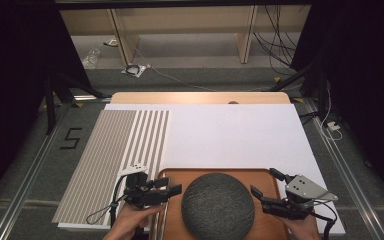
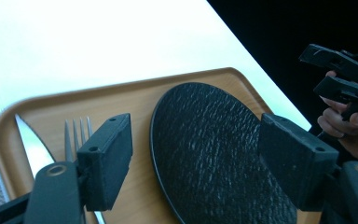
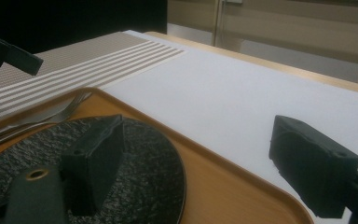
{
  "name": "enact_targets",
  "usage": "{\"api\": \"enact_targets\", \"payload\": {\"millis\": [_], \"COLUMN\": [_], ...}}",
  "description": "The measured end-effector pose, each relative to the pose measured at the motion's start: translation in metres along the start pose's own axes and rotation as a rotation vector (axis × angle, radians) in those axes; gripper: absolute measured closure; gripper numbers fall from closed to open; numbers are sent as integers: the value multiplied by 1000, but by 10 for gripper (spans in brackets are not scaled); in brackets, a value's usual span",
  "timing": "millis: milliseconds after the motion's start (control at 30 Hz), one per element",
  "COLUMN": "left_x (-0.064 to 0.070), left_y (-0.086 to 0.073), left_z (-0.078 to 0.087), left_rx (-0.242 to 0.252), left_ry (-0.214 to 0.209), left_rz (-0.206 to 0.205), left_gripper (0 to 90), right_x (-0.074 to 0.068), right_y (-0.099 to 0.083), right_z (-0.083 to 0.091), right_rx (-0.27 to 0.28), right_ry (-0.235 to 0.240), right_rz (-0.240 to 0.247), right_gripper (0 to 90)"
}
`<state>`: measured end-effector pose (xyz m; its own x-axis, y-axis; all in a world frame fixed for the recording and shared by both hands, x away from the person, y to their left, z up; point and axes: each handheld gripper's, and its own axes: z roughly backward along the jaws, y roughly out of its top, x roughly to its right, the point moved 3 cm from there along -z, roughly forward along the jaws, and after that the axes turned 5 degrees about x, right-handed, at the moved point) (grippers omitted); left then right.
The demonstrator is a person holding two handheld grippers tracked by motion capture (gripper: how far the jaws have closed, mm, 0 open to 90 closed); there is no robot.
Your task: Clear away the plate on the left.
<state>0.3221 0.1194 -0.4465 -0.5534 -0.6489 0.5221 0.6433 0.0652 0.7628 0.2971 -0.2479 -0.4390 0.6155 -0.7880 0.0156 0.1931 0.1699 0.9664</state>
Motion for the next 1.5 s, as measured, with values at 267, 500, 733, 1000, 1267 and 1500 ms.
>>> {"api": "enact_targets", "payload": {"millis": [267,500,733,1000,1267,1500], "left_x": [-2,-5,-6,-8,-10,-10], "left_y": [4,7,9,8,6,5], "left_z": [4,8,11,14,18,22], "left_rx": [31,58,80,108,149,198], "left_ry": [11,19,27,32,31,30], "left_rz": [-64,-120,-174,-229,-278,-322], "left_gripper": [256,248,240,233,222,182], "right_x": [0,0,0,0,0,-1], "right_y": [0,0,0,0,0,1], "right_z": [0,0,1,0,1,1], "right_rx": [1,0,-3,4,2,4], "right_ry": [0,0,-1,-1,-1,0], "right_rz": [0,1,0,0,2,3], "right_gripper": [194,194,194,194,194,194]}}
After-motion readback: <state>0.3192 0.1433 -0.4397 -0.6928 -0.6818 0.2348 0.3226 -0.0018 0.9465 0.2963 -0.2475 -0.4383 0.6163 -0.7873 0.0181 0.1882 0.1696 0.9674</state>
